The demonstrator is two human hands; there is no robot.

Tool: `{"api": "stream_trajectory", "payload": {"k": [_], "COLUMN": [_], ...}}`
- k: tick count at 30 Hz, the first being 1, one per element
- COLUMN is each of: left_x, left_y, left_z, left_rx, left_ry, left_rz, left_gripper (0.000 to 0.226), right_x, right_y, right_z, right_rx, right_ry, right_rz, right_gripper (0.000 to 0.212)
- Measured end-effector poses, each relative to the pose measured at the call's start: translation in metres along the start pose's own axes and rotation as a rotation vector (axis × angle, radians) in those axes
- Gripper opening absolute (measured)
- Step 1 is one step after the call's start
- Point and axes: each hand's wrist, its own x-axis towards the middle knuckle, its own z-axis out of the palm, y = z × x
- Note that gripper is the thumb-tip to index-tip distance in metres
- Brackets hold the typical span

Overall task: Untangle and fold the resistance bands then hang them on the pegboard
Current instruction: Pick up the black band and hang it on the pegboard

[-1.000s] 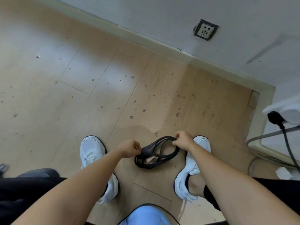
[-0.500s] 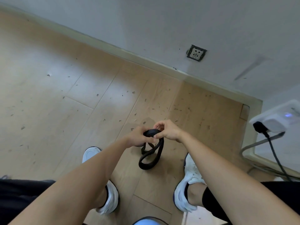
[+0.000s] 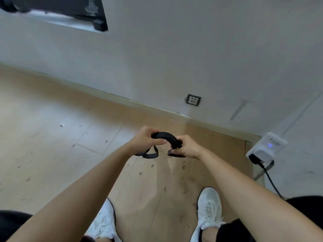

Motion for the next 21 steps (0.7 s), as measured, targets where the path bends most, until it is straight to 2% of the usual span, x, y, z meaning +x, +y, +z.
{"api": "stream_trajectory", "payload": {"k": [2,5,8,12,17,21], "left_x": [0.001,0.003,0.007,0.017,0.029,0.038], "left_y": [0.022,0.05,0.08,0.127,0.217,0.293], "left_z": [-0.018,-0.041,-0.062,-0.086,-0.106,-0.117], "left_rx": [0.037,0.072,0.053,0.015,-0.189,-0.368], "left_ry": [0.031,0.083,0.14,0.198,0.266,0.251], "left_rz": [0.051,0.128,0.153,0.215,0.319,0.426], "left_gripper": [0.012,0.002,0.008,0.006,0.01,0.012], "right_x": [-0.006,-0.018,-0.032,-0.06,-0.106,-0.137], "right_y": [-0.011,-0.04,-0.069,-0.108,-0.178,-0.235], "right_z": [-0.017,-0.044,-0.074,-0.127,-0.205,-0.261], "right_rx": [0.036,0.053,0.083,0.127,0.216,0.293], "right_ry": [0.027,0.093,0.185,0.351,0.511,0.699], "right_rz": [-0.028,-0.091,-0.194,-0.302,-0.493,-0.637], "right_gripper": [0.018,0.025,0.03,0.016,0.015,0.015]}}
